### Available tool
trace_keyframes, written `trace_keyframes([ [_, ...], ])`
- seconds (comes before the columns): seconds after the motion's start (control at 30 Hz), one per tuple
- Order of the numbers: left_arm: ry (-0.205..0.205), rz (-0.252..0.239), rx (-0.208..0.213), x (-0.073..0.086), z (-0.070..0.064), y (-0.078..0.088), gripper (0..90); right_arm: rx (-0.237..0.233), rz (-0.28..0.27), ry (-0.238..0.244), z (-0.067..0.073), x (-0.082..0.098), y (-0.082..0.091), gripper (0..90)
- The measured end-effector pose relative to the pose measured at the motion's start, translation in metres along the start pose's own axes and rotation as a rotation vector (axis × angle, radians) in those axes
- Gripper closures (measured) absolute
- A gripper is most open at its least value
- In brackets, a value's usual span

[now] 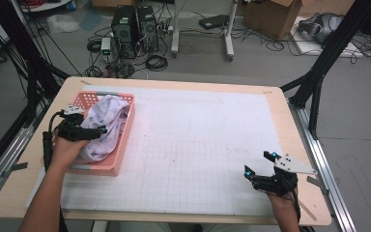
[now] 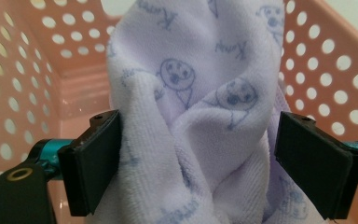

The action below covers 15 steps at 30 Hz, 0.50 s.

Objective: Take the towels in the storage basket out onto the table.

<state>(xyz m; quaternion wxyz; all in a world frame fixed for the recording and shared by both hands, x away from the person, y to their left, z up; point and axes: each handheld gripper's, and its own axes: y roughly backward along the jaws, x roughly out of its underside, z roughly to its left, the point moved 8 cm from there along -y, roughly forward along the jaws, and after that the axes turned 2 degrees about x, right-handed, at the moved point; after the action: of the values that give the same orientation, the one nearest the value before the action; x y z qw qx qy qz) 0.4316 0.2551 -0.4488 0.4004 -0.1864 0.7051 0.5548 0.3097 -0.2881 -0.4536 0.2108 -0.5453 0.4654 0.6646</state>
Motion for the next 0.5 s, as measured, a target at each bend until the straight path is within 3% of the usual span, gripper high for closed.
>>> trace_keyframes([
  [0.27,0.017,0.218,-0.013,0.021,-0.001,-0.018,12.7,0.001,-0.001,-0.003,0.0,0.0,0.0,9.3],
  [0.37,0.061,0.263,-0.003,0.026,0.002,-0.022,10.3,0.002,-0.002,-0.004,-0.001,0.001,-0.001,9.3],
  [0.5,0.09,0.293,0.013,0.029,0.004,-0.026,9.1,0.0,0.0,0.0,-0.001,0.001,0.0,9.3],
])
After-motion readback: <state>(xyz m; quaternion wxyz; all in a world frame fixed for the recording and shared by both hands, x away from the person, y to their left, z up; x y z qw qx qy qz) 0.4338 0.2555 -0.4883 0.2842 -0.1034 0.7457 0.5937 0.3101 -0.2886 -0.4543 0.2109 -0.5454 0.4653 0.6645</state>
